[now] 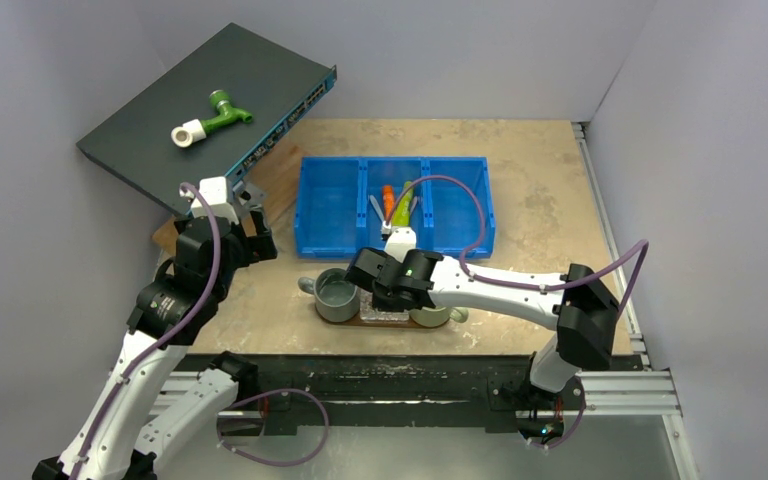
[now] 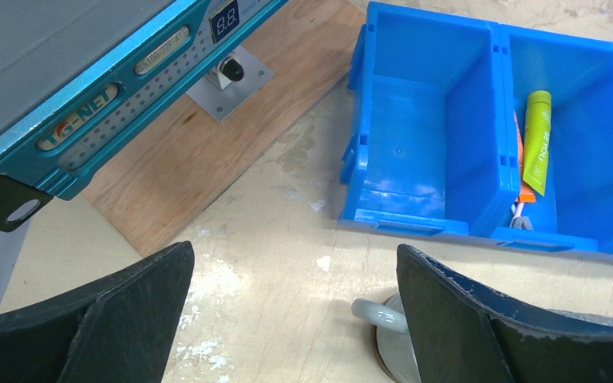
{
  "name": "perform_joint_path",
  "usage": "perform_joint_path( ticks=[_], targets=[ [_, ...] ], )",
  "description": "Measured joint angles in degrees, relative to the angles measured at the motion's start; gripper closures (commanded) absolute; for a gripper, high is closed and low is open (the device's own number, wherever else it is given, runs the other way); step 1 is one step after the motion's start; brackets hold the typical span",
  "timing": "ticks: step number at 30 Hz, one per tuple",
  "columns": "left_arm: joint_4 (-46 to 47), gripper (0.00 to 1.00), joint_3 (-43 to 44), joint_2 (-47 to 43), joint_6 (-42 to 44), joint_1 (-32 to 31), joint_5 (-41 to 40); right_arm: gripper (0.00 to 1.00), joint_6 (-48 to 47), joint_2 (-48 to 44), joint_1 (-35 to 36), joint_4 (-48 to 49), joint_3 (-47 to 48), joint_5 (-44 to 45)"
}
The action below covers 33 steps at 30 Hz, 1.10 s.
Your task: Prepare toiletry sets of a toothbrush and toothpaste on the tray
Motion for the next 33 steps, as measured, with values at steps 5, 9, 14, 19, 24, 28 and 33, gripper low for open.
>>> perform_joint_path(
  ticks=[5, 9, 14, 19, 24, 28, 33],
  targets=[
    [0.0, 0.03, 0.0, -0.2, 0.0, 0.0, 0.0, 0.94, 0.0, 0.0, 0.0, 0.0, 0.0, 0.0],
    [0.0, 0.03, 0.0, -0.2, 0.0, 0.0, 0.0, 0.84, 0.0, 0.0, 0.1, 0.0, 0.0, 0.0],
    [0.0, 0.02, 0.0, -0.2, 0.0, 0.0, 0.0, 0.78, 0.2, 0.0, 0.2, 0.0, 0.1, 0.0],
    [0.0, 0.03, 0.0, -0.3, 0.0, 0.0, 0.0, 0.73, 0.2, 0.0, 0.4, -1.1, 1.7, 0.5],
    [0.0, 0.02, 0.0, -0.3, 0.0, 0.0, 0.0, 0.68, 0.2, 0.0, 0.7, -2.3, 4.0, 0.8],
    [0.0, 0.02, 0.0, -0.3, 0.0, 0.0, 0.0, 0.67, 0.1, 0.0, 0.7, -4.5, 6.4, 1.9],
    [0.0, 0.02, 0.0, -0.3, 0.0, 0.0, 0.0, 0.66, -1.3, 0.0, 0.7, -7.7, 10.7, 4.1]
  ],
)
